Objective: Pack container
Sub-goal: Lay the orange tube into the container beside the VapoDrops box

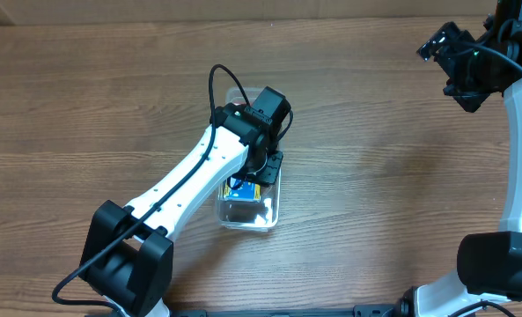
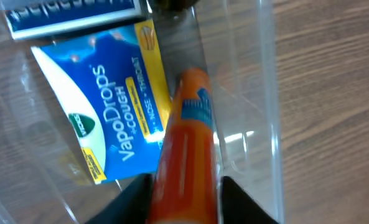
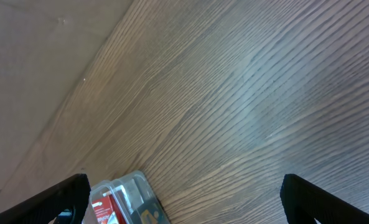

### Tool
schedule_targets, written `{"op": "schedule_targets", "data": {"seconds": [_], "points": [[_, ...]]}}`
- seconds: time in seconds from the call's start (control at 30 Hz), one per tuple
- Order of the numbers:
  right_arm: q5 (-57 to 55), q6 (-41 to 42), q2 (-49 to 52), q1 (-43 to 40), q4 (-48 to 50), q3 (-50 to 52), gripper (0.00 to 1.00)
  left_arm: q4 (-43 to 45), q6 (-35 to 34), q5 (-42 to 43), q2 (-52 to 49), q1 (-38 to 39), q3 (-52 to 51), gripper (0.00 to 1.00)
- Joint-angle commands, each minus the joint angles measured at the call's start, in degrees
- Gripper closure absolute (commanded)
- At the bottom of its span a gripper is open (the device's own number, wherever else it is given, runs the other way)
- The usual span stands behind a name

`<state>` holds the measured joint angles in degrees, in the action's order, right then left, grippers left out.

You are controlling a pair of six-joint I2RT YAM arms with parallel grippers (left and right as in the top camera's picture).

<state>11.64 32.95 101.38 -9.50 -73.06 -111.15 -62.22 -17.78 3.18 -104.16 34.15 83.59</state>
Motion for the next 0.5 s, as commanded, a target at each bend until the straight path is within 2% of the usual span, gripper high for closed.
{"op": "schedule_targets", "data": {"seconds": [0.0,0.2,0.47], "points": [[0.02,-0.33,-0.33,-0.11,0.31,-0.28,0.00,3.56,0.94,-3.80,0.33,0.48,-0.50,0.50],[0.02,-0.33,-0.33,-0.11,0.31,-0.28,0.00,4.44,3.67,-3.76,0.33,0.46,3.13,0.45],[0.02,-0.33,-0.33,-0.11,0.31,-0.28,0.00,-4.55,3.63,-3.69,0.35,0.37,12.11,0.43]]}}
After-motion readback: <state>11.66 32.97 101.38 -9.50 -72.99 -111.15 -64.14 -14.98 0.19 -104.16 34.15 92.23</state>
